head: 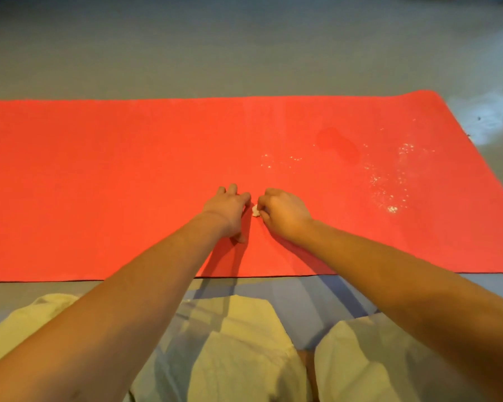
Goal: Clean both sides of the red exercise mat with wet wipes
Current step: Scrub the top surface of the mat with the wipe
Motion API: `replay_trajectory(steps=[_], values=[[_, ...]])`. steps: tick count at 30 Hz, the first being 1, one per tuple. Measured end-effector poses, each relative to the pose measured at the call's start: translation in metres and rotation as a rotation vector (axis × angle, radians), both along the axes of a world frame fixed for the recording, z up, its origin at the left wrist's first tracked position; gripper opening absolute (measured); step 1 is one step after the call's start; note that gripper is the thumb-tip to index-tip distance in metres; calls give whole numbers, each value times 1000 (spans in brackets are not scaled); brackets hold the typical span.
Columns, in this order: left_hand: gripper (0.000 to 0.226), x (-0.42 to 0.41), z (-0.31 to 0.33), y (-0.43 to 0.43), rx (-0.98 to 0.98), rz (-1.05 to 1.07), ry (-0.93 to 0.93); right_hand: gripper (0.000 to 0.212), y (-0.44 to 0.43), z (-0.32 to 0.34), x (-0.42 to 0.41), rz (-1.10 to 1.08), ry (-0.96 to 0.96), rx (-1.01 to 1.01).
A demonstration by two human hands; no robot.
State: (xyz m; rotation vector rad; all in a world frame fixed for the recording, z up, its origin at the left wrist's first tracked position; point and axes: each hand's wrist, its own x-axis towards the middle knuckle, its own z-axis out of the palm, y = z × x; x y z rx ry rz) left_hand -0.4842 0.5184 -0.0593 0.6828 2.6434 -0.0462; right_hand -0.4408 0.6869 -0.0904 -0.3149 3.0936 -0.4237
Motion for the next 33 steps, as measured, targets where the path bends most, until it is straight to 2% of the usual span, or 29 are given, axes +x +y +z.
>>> replay_trajectory(steps=[3, 6, 9, 12, 15, 17, 21, 24, 26, 29, 33], values=[[124, -3, -7, -7, 36, 1, 2, 17, -6, 1, 3, -19, 12, 19], [147, -13, -10, -10, 22, -8, -57, 17, -6, -5, 40, 113, 19, -18], [154, -26, -10, -5, -27, -24, -118, 8, 0, -7, 68, 261, 17, 32], [153, -32, -11, 2, -22, -14, -119, 8, 2, -3, 46, 214, -19, -1], [146, -35, -13, 3, -18, -20, -122, 14, 3, -4, -1, 71, 26, -18], [130, -39, -13, 1, -10, -33, -99, 16, 6, -5, -34, -7, 54, 22], [63, -56, -14, 5, 108, 25, -74, 12, 6, -3, -66, -113, 79, 79], [30, -68, -27, 2, 269, 93, 50, 11, 4, -9, -47, -46, 113, 101], [29, -74, -39, 0, 377, 125, 126, 8, 8, -12, -29, 42, 135, 69], [56, -71, -58, 4, 471, 148, 224, 3, 17, -15, -20, 144, 168, 79], [62, -61, -80, 9, 483, 136, 392, 10, 24, -18, -66, 86, 184, 64]])
